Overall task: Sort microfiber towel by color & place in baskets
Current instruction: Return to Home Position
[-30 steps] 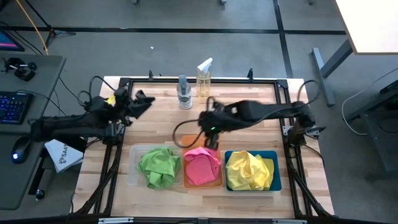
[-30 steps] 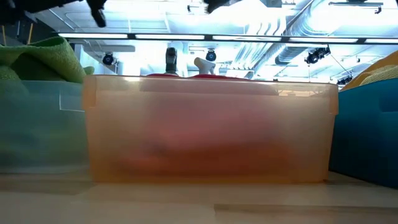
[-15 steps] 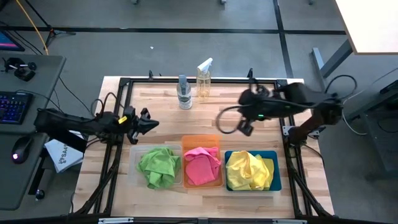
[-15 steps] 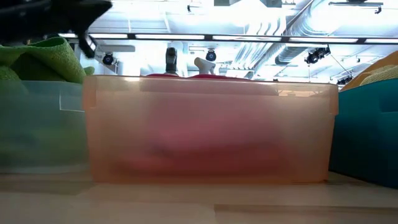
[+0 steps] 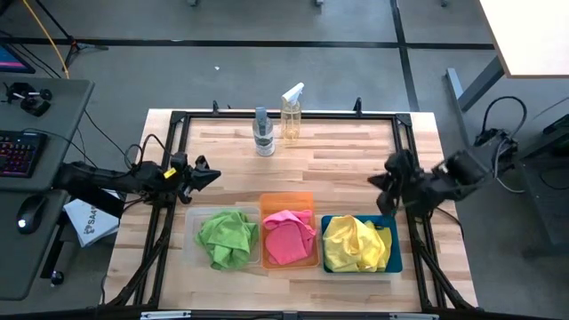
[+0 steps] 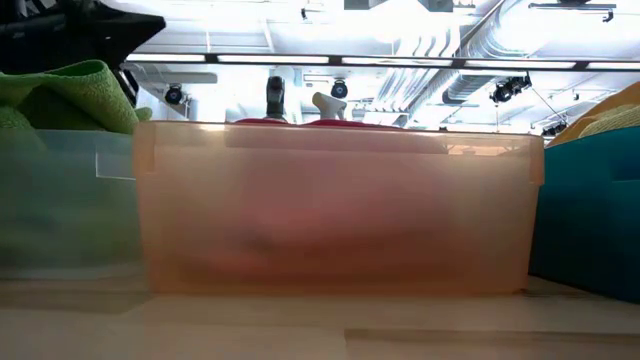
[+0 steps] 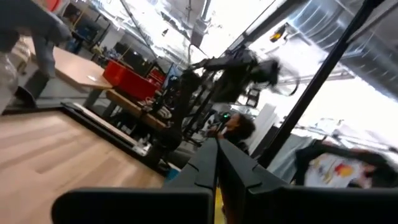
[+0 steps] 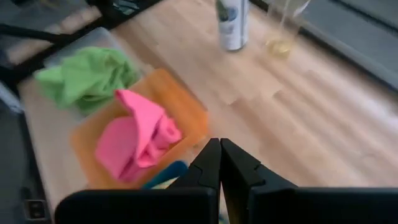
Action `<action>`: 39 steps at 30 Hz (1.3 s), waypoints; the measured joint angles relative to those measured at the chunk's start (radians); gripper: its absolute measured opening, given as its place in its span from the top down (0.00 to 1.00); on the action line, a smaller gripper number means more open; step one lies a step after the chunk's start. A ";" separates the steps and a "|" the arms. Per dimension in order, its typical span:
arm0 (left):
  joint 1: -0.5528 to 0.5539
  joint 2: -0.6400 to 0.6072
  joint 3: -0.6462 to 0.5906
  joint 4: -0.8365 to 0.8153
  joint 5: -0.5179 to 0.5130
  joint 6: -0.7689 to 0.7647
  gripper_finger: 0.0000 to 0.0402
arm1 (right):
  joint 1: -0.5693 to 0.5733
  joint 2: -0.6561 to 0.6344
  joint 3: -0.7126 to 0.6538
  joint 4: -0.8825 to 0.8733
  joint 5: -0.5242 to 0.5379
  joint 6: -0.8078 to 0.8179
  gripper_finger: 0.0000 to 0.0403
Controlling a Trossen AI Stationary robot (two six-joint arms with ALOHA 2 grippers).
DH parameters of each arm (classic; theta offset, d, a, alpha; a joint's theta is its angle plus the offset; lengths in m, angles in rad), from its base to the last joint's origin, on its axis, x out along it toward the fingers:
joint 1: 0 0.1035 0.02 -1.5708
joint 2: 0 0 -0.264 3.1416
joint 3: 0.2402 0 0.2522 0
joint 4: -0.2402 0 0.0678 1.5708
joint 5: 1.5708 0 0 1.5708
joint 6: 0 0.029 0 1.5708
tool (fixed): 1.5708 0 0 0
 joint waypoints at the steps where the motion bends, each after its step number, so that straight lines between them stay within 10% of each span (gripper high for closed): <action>1: 0.000 0.000 0.000 0.000 0.001 -0.015 1.00 | 0.021 -0.048 -0.098 0.074 0.010 0.029 1.00; 7: 0.000 0.000 0.000 0.000 0.019 -0.026 1.00 | 0.033 -0.319 -0.662 0.731 0.012 -0.035 1.00; 15: 0.000 0.000 0.000 0.000 0.020 -0.026 1.00 | -0.279 -0.535 -1.122 1.461 -0.226 -0.359 1.00; 22: 0.000 0.000 0.000 0.000 0.020 -0.023 1.00 | -0.458 -0.660 -1.250 1.525 -0.379 -0.472 1.00; 39: 0.001 0.000 0.000 0.000 0.020 -0.025 1.00 | -0.433 -0.870 -1.480 1.604 -0.418 -0.487 1.00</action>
